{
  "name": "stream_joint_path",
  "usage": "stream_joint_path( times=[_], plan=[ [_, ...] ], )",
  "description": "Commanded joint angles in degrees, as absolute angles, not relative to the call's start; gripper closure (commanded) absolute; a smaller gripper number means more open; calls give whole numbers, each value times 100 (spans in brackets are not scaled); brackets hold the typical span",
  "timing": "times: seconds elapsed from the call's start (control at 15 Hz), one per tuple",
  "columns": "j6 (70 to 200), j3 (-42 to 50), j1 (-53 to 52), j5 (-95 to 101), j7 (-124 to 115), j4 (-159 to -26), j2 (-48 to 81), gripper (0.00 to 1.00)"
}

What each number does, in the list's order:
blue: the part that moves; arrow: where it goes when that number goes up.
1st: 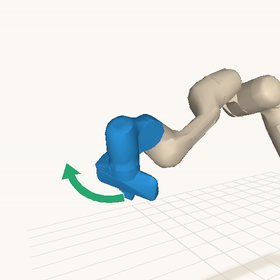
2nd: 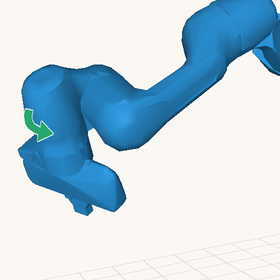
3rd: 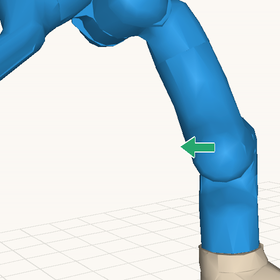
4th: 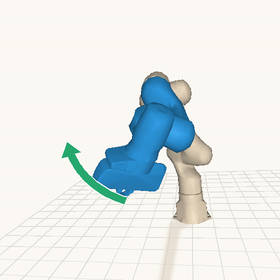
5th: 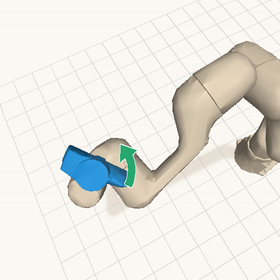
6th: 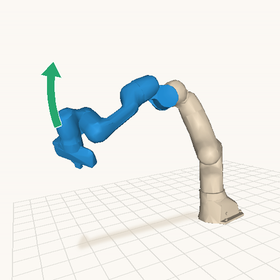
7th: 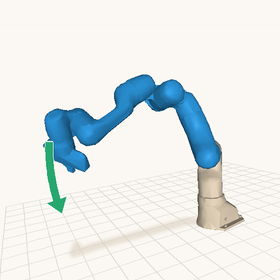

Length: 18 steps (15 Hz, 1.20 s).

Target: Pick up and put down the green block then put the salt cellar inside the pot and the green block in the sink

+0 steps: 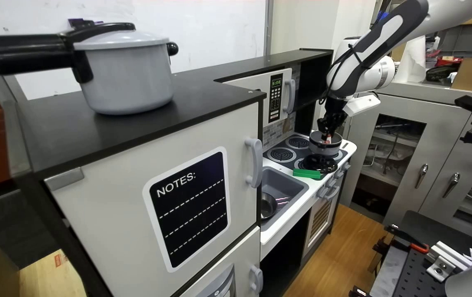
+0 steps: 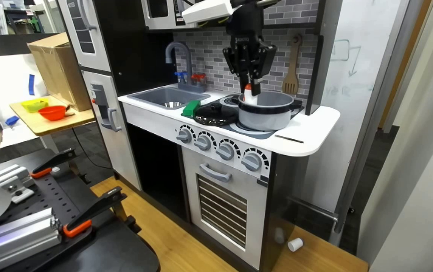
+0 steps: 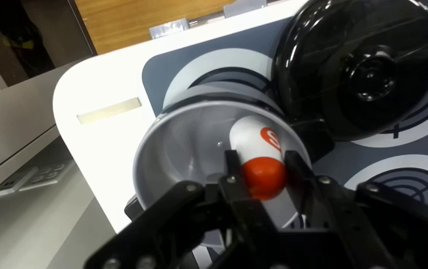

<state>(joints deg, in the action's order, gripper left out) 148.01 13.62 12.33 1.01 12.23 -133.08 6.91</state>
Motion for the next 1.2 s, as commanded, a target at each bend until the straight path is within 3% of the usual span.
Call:
stream_joint_path(
  times=[0.0,0.67,0.73,0.8,1.13],
  plan=[
    [14658,1285,1325,-20,1354,-13229,705,92],
    [14553,1334,1328,156,1216,-13295,757,92],
    [14515,1299,1328,89,1276,-13296,760,83],
    [14489,1282,1321,89,1273,-13291,768,48],
    [14413,1221,1307,103,1285,-13303,740,15]
  ],
)
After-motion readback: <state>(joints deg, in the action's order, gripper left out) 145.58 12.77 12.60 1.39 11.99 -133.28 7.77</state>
